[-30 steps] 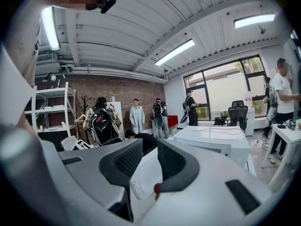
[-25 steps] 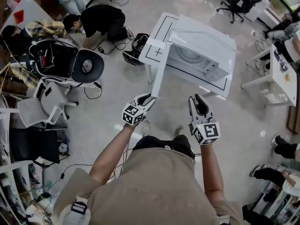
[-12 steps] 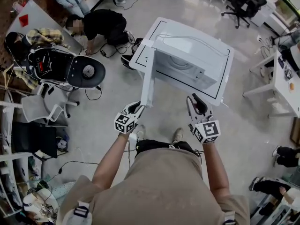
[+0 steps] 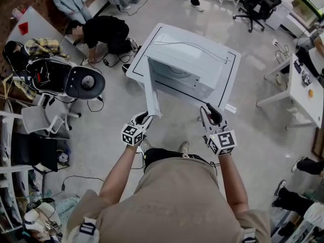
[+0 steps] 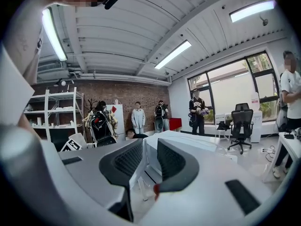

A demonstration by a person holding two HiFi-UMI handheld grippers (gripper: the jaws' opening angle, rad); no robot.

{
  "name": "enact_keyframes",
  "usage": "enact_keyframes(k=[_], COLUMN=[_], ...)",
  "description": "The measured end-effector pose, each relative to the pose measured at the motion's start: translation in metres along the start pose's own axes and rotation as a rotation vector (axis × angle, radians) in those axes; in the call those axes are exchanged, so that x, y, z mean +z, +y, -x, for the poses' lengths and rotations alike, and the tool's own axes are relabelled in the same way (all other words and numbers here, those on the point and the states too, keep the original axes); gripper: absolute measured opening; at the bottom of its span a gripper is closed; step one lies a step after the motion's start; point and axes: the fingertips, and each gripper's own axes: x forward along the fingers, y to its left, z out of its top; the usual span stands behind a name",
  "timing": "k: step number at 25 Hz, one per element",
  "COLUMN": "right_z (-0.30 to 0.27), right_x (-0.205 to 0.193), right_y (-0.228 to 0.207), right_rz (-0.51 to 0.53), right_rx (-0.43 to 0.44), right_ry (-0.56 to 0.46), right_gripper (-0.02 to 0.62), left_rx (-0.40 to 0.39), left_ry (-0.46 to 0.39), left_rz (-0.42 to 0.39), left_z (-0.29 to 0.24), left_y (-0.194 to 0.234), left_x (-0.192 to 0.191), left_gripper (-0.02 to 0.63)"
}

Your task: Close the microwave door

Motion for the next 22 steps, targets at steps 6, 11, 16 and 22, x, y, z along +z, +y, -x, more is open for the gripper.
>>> enact_keyframes(k=[6,11,16,22], right_z=[0.031,0.056,0.075,0.092], right_x=[-0.001,-0.01,-0.013,-0.014], right_y=[-0.033,-0.057,-0.076,-0.094], right_rz=[-0.016,-0.039,-0.047,-0.055], right_rx=[-0.038,-0.077,-0.119,-0.164], right_ry=[-0.007,-0.01,-0.021,-0.039], right_gripper=[0.087,0.087,0.086,0.087], left_rx=[-0.002,-0.016,-0.065,-0.1], left_ry=[0.014,0.016,0.017,0.025], left_rz=[0.006,0.014,0.016,0.002], left_z=[-0.033,-0.064,-0.093,-0.126], left_y=[-0.029,-0.05,-0.066,-0.081], left_x=[0.013,0.021,0.032,0.046], left_gripper=[0.103,0.104,0.103,0.103])
